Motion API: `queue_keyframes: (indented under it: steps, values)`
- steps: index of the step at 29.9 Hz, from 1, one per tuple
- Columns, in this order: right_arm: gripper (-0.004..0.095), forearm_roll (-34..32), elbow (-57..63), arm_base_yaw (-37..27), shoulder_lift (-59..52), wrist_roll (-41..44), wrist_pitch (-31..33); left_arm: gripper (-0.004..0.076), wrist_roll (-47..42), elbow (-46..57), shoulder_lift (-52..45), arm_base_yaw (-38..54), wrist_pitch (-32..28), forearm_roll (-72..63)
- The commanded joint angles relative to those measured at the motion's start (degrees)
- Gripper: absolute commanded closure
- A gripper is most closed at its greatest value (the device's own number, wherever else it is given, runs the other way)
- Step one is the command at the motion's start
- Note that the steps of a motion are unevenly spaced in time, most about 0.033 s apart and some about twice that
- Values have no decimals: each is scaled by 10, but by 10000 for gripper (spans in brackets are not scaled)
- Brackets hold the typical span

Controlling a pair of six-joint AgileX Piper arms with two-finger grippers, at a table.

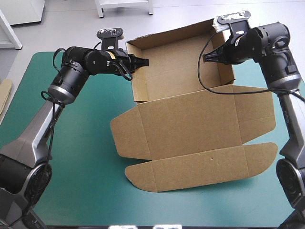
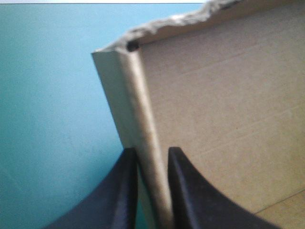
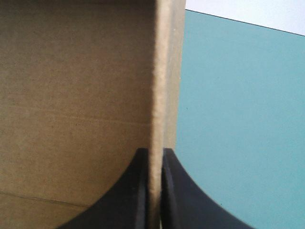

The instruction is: Fold the box

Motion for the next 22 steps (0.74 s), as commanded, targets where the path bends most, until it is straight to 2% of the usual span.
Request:
queue_keyframes:
  steps: [1, 13, 22]
  values:
    - [907, 40, -17, 6, -27, 1, -33, 731, 1, -16, -32, -9, -54, -40]
    - [906, 43, -13, 7, -5, 14, 24, 732, 5, -29, -29, -9, -18, 6]
    - [907, 5, -12, 80, 47, 38, 24, 732, -14, -89, 4, -9, 43, 88]
